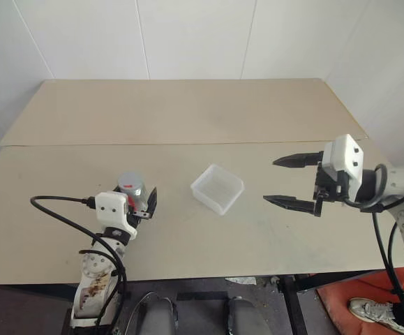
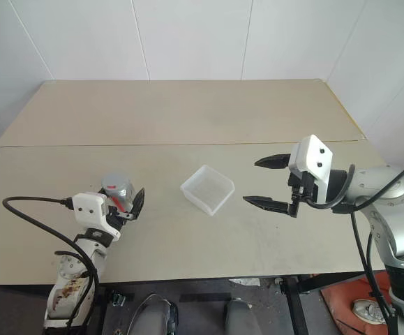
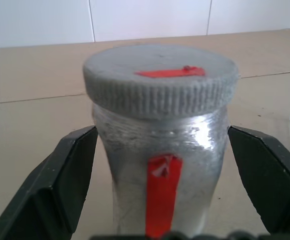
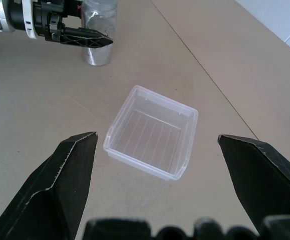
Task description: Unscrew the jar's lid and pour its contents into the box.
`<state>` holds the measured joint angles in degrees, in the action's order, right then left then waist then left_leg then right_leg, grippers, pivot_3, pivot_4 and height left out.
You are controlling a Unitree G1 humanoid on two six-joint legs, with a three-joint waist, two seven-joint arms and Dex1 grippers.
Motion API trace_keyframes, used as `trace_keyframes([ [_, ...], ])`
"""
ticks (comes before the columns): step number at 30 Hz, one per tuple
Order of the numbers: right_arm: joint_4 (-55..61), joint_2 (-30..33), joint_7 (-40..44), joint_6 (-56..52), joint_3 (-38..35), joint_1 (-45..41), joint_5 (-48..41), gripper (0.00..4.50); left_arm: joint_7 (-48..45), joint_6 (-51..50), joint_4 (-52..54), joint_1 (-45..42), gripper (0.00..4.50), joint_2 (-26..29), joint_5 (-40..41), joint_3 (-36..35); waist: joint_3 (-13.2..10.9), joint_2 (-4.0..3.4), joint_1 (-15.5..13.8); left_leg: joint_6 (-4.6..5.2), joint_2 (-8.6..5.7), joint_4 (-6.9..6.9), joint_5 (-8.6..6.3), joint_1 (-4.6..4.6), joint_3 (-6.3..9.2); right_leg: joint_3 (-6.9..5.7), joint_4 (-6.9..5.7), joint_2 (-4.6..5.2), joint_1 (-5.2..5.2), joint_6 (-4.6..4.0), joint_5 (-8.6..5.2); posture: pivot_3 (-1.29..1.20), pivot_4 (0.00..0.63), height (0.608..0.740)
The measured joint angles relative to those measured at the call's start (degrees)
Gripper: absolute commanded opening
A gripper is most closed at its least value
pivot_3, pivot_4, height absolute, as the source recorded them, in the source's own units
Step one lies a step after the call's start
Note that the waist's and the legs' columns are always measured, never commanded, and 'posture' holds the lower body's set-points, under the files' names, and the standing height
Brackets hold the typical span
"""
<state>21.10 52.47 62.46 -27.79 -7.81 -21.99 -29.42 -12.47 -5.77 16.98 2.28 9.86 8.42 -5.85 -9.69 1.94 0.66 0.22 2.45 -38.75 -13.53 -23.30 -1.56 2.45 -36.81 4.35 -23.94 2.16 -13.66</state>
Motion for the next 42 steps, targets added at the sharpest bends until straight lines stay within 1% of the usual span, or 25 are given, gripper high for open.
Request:
trace_keyframes([
  [1, 0.0, 0.0, 0.0, 0.0, 0.0, 0.0, -0.1, 4.50, 0.1, 0.4, -0.1, 0.0, 4.07, -0.1, -0.1, 0.2, 0.0, 0.00, 0.0, 0.00, 0.00, 0.00, 0.00, 0.00, 0.00, 0.00, 0.00, 0.00, 0.00, 0.00, 0.00, 0.00, 0.150, 0.740],
  [3, 0.0, 0.0, 0.0, 0.0, 0.0, 0.0, -0.2, 4.50, 0.2, 0.8, -0.3, -0.2, 3.57, -0.1, -0.3, 0.4, 0.0, 0.00, 0.0, 0.00, 0.00, 0.00, 0.00, -0.01, 0.00, 0.00, 0.00, 0.00, 0.00, 0.00, 0.00, 0.00, 0.150, 0.740],
  [8, 0.1, 0.0, -0.1, 0.0, 0.0, 0.1, -0.7, 4.50, 0.5, 1.8, -1.2, -0.9, 1.92, 0.0, -0.4, 0.3, 0.0, 0.00, 0.0, 0.00, 0.00, 0.00, 0.00, -0.01, 0.00, 0.00, 0.00, 0.00, 0.00, 0.00, 0.00, 0.00, 0.150, 0.740],
  [14, 1.1, -0.6, -1.0, 0.0, 0.0, 0.9, -1.2, 4.50, -0.6, 1.7, -2.7, -3.2, 1.93, 2.1, 0.0, -0.5, 0.0, 0.00, 0.0, 0.00, 0.00, 0.00, 0.00, -0.01, 0.01, 0.00, 0.00, 0.00, 0.00, 0.00, 0.00, 0.00, 0.150, 0.740],
  [18, 1.8, -2.1, -2.0, 0.0, 0.0, 1.2, -1.2, 4.50, -5.7, -0.5, -3.0, -6.2, 1.93, 7.9, 3.0, -2.0, 0.0, 0.00, 0.0, 0.00, 0.01, 0.00, 0.00, 0.00, 0.00, -0.01, -0.02, -0.02, -0.02, 0.00, 0.00, 0.00, 0.150, 0.740],
  [22, 1.9, -4.4, -4.0, -0.3, 1.1, -0.5, -1.1, 4.50, -14.8, -7.7, -2.7, -11.0, 1.93, 16.8, 11.0, -4.4, 0.0, 0.00, 0.1, 0.00, 0.01, 0.00, 0.00, -0.03, 0.00, -0.01, -0.06, -0.02, -0.08, 0.01, 0.00, 0.00, 0.150, 0.740],
  [25, 1.7, -7.2, -6.2, -1.9, 3.2, -5.5, -1.3, 4.50, -24.6, -13.7, -2.8, -17.3, 1.93, 23.7, 18.8, -5.1, 0.0, 0.00, 0.2, -0.01, 0.03, 0.01, 0.01, -0.04, 0.00, -0.02, -0.07, -0.04, -0.10, 0.01, -0.01, 0.00, 0.150, 0.740],
  [27, 1.5, -9.1, -7.4, -3.0, 4.7, -8.6, -1.8, 4.50, -30.5, -16.7, -3.2, -21.5, 1.93, 26.9, 22.9, -5.2, 0.0, 0.00, 0.2, -0.01, 0.02, 0.02, 0.00, -0.05, 0.00, -0.02, -0.02, -0.04, -0.11, 0.01, -0.01, 0.00, 0.150, 0.740],
  [30, -0.2, -12.0, -9.0, -5.5, 6.1, -12.1, -2.9, 4.50, -38.2, -19.8, -6.9, -26.1, 1.93, 29.2, 26.3, -4.1, 0.0, 0.00, 0.1, -0.01, 0.02, 0.01, 0.01, -0.10, 0.00, -0.02, -0.02, -0.03, -0.14, 0.01, -0.01, 0.00, 0.150, 0.740],
  [34, -2.3, -16.8, -12.8, -10.5, 8.8, -19.1, -3.5, 4.50, -46.9, -21.0, -13.7, -33.6, 1.93, 30.1, 27.0, 0.3, 0.0, -0.01, 0.1, -0.01, 0.03, 0.00, 0.01, -0.12, 0.00, -0.02, -0.06, -0.07, -0.18, 0.01, -0.01, 0.00, 0.150, 0.740],
  [37, -3.9, -21.3, -15.5, -14.4, 11.2, -24.3, -3.6, 4.50, -51.7, -20.6, -18.9, -40.7, 1.93, 27.9, 26.4, 3.9, 0.0, -0.01, 0.1, -0.01, 0.02, -0.01, 0.01, -0.20, 0.00, -0.04, -0.04, -0.06, -0.22, 0.01, -0.01, 0.00, 0.150, 0.740],
  [42, -4.9, -24.6, -17.6, -17.5, 13.2, -27.3, -3.9, 4.50, -56.3, -18.5, -26.3, -44.3, 1.93, 23.5, 23.7, 7.6, 0.0, -0.01, 0.1, 0.00, 0.02, -0.07, 0.01, -0.46, 0.02, -0.07, -0.22, -0.06, -0.39, 0.01, 0.00, 0.00, 0.150, 0.740],
])
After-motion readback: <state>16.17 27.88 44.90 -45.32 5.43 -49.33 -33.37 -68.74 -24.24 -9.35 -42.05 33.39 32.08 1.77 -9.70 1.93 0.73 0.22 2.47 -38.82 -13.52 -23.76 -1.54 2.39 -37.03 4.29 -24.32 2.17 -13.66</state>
